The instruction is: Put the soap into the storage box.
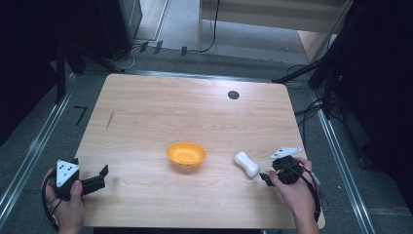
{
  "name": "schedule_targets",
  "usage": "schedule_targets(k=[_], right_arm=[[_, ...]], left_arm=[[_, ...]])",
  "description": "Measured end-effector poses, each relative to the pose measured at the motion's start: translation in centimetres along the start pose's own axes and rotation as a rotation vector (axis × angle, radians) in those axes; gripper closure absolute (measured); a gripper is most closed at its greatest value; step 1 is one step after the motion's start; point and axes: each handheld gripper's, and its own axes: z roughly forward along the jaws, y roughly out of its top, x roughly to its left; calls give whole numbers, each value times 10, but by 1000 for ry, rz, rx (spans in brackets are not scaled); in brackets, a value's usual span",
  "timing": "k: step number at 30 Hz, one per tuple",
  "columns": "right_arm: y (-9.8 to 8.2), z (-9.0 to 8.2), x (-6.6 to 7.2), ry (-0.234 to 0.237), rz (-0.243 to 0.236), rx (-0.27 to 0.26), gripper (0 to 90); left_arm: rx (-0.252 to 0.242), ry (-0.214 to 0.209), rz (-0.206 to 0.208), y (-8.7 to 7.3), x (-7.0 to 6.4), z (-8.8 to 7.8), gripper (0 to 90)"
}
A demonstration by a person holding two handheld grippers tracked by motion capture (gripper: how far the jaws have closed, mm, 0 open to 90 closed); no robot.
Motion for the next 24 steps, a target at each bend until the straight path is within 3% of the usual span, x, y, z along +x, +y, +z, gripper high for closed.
schedule_targets(k=[24], right_arm=[[25,8,8,17,-19,59,321]], left_arm=[[0,-1,2,0,0,0,0]])
